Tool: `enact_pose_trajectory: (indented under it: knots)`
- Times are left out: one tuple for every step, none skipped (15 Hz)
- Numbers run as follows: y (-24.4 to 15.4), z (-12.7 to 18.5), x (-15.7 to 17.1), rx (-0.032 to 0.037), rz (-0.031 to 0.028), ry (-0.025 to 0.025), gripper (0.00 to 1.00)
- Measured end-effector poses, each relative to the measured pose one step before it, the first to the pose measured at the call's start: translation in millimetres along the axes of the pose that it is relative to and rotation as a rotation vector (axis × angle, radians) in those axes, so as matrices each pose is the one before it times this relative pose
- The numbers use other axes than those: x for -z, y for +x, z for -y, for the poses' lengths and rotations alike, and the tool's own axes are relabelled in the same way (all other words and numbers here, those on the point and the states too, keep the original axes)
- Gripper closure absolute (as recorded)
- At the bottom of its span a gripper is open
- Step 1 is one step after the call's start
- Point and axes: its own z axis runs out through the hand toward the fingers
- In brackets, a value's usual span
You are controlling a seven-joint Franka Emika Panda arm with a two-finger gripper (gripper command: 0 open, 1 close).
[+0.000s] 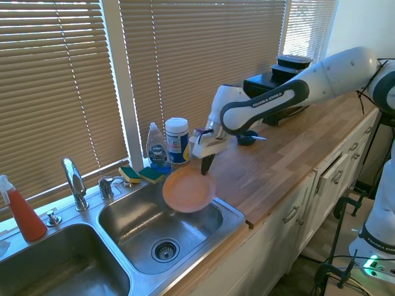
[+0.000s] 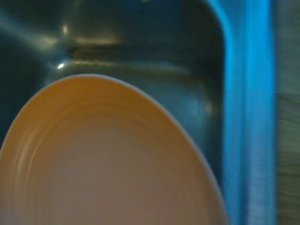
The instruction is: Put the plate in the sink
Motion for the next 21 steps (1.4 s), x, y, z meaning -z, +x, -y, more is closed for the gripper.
enact_pose_trajectory:
  knots:
    - [-7.47, 18.52, -13.22, 0.00912, -0.00490, -0.01368, 1.00]
    - [-6.35, 17.73, -13.69, 0.00985, 0.00302, -0.01564, 1.00]
    - [-5.22, 16.38, -12.90, 0.01030, 0.00772, -0.01502, 1.00]
    - [-3.65, 14.45, -12.44, 0.00777, 0.00565, -0.01586, 1.00]
    - [-3.13, 13.59, -15.03, 0.00493, 0.00497, -0.01749, 1.00]
    - [-0.88, 11.55, -15.97, 0.00137, 0.00268, -0.01628, 1.00]
    - [1.96, 8.96, -14.62, -0.00414, 0.00253, -0.01537, 1.00]
    - [3.16, 7.35, -13.50, -0.00638, 0.00296, -0.01406, 1.00]
    - [5.11, 6.35, -13.42, -0.00926, 0.00506, -0.01822, 1.00]
    - [5.41, 4.21, -11.93, -0.01061, 0.00396, -0.02323, 0.00]
    - [5.68, 3.75, -10.80, -0.01237, 0.00142, -0.01777, 0.00]
    - [4.99, 3.05, -9.77, -0.01226, 0.00241, -0.01395, 0.00]
    - [4.98, 1.90, -8.19, -0.00898, 0.00253, -0.01062, 0.00]
    - [4.30, 1.52, -4.01, -0.00387, -0.00012, -0.00555, 0.00]
    - [3.32, 1.55, -0.25, -0.00223, -0.00265, -0.00207, 0.00]
    - [1.78, 1.52, 2.40, -0.00082, -0.00261, -0.00068, 0.00]
    - [0.41, 1.44, 4.25, -0.00058, -0.00212, 0.00041, 0.00]
    - [0.50, 1.14, 4.12, -0.00066, -0.00277, 0.00074, 0.00]
    - [0.10, 1.42, 3.79, -0.00042, -0.00212, 0.00375, 0.00]
    - [0.22, 1.08, 3.02, -0.00020, -0.00220, 0.00505, 0.00]
    - [0.00, 0.95, 3.84, -0.00018, -0.00251, 0.00571, 0.00]
